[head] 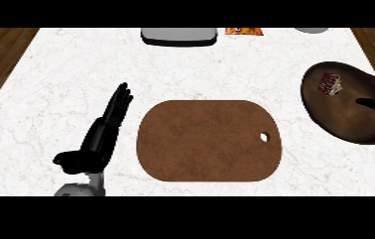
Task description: Pick the cupcake from the cutting board and place it in the pan
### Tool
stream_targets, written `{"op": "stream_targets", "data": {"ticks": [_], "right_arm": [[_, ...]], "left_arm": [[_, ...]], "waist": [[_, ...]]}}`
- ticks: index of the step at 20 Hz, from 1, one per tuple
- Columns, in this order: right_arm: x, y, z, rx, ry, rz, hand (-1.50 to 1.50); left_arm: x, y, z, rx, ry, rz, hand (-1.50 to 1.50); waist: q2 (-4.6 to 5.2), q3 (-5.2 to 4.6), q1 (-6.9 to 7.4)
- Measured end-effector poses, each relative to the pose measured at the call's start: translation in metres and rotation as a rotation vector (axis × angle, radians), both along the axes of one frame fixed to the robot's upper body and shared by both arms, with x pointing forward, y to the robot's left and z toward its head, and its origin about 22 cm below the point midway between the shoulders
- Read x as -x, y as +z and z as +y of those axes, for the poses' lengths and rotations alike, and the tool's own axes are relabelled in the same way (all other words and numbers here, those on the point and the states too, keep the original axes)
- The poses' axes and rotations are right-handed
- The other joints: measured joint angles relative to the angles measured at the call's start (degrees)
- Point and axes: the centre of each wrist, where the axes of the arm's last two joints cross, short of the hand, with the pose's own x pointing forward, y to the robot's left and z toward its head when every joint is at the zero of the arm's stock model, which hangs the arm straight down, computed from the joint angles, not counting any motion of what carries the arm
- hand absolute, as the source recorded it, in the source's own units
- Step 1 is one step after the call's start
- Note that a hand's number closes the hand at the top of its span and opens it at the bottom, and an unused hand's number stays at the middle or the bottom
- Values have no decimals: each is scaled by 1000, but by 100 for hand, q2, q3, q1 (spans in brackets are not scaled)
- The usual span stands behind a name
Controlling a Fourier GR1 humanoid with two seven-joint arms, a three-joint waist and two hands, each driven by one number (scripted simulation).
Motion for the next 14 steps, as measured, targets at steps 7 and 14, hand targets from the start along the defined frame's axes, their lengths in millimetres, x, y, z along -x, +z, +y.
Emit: {"op": "stream_targets", "data": {"ticks": [7,14], "right_arm": [[49,-5,-42,-69,111,21,-150],[83,-15,-59,-23,107,46,-150]], "left_arm": [[1,-4,-2,4,11,3,0],[4,-2,-2,4,17,4,0]], "waist": [[-15,0,-56],[-32,0,-80]]}}
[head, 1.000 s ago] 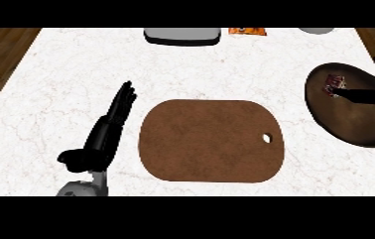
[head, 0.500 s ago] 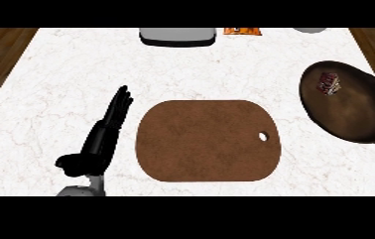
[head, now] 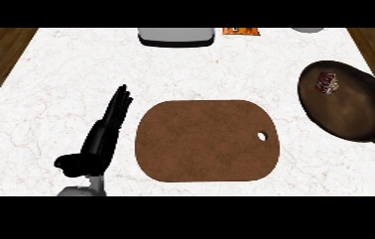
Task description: Pick the cupcake from the cutting board and place it in the pan
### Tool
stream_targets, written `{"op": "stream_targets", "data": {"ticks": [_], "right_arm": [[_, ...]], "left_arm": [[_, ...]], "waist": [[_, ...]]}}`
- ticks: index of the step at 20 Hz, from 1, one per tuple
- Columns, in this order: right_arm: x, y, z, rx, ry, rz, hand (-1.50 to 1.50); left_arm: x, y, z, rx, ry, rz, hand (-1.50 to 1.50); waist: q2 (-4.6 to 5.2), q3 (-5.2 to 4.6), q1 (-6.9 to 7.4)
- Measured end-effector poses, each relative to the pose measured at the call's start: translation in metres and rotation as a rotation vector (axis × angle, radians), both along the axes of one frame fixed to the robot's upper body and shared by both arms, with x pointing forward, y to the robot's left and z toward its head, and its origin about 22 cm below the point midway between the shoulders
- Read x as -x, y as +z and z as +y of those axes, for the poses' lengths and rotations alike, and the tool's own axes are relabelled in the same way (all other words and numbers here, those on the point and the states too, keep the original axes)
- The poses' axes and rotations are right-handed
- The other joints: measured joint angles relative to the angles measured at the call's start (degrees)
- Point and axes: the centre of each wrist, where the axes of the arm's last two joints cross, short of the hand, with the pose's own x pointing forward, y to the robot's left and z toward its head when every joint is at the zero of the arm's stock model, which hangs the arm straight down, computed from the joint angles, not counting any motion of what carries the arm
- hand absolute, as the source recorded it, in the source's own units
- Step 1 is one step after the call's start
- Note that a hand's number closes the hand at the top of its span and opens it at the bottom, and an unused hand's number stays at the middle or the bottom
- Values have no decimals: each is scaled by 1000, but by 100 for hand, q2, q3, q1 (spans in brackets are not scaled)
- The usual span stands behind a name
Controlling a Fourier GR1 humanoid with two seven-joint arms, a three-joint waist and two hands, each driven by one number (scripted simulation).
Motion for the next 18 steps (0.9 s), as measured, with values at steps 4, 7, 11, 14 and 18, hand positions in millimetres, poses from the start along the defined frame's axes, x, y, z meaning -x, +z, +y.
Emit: {"op": "stream_targets", "data": {"ticks": [4,7,11,14,18], "right_arm": [[8,-2,-3,27,4,5,-150],[15,-7,-3,47,16,22,-150],[23,-9,-7,72,14,31,-150],[24,-11,-6,92,13,34,-150],[31,-13,-9,113,8,44,-150]], "left_arm": [[-2,3,-2,0,2,1,0],[-2,4,2,0,1,2,0],[-2,-1,4,-1,-4,-1,0],[-1,1,0,1,4,2,0],[-2,4,5,1,-4,2,0]], "waist": [[-12,-5,-19],[-16,-5,-27],[-14,-4,-21],[-17,-5,-18],[-18,-6,-20]]}}
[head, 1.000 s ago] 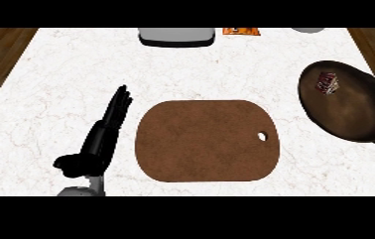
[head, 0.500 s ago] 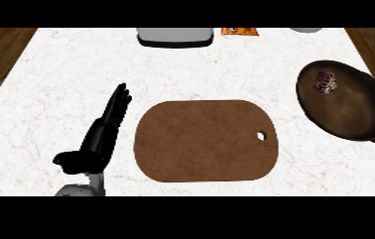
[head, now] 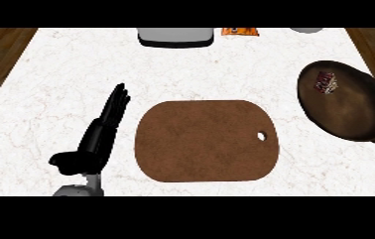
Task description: Pick the cupcake from the cutting board and place it in the pan
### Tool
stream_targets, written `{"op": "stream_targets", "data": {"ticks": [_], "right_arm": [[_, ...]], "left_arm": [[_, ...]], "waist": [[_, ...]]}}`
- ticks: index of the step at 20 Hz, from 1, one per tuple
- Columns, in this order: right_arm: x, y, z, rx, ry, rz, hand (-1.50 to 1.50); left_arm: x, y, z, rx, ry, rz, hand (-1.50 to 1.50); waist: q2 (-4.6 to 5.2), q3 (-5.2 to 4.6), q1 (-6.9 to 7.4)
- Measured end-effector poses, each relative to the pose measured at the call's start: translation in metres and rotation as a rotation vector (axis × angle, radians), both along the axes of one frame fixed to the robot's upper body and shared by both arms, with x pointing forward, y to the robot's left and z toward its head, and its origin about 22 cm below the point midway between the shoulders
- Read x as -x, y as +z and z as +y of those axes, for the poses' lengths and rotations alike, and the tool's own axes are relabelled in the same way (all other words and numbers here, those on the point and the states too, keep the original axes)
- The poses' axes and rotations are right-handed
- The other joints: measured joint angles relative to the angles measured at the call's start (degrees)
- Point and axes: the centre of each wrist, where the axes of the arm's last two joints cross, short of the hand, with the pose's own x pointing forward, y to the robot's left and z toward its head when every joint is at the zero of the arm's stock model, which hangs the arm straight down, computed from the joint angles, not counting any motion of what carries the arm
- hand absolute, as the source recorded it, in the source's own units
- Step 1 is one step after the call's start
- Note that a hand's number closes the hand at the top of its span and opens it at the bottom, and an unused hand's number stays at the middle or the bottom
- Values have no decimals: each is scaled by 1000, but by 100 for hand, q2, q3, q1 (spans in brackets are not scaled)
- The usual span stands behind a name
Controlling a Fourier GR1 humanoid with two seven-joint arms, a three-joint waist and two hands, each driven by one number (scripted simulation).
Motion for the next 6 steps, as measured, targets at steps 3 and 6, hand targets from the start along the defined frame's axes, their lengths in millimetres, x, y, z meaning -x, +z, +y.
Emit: {"op": "stream_targets", "data": {"ticks": [3,6], "right_arm": [[-1,4,-2,20,4,-6,-150],[-1,4,-2,48,1,-20,-150]], "left_arm": [[0,-2,-1,-1,-1,2,0],[-1,-2,-2,4,3,6,0]], "waist": [[2,1,4],[0,-1,0]]}}
